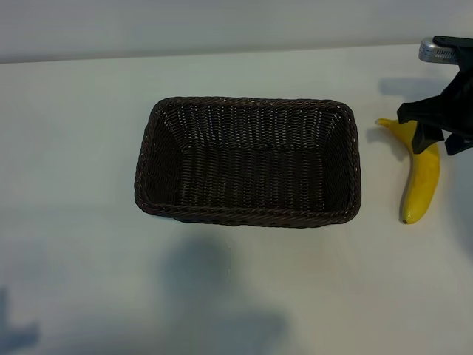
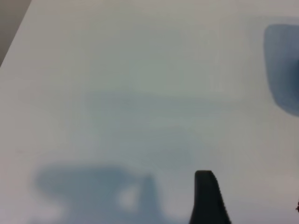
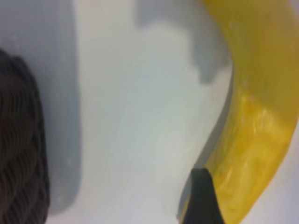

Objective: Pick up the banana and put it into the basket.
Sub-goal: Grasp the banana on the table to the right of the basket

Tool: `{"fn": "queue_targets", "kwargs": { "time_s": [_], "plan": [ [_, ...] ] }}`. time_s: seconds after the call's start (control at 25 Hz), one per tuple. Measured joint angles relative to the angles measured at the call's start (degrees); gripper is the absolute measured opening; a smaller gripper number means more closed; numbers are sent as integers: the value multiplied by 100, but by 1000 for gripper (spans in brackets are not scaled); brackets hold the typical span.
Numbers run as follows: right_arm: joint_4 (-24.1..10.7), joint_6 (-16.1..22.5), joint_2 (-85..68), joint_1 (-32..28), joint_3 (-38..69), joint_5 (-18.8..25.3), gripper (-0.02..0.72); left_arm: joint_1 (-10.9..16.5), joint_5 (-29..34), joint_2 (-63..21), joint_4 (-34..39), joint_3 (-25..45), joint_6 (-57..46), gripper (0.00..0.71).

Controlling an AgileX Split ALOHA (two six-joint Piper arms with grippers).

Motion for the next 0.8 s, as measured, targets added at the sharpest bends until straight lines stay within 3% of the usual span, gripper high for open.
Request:
{"fn": "queue_targets", "kwargs": {
  "time_s": [0.8],
  "plan": [
    [-49, 12, 816, 5, 0, -476, 503, 0, 0, 0, 0, 0, 6, 490]
  ]
}}
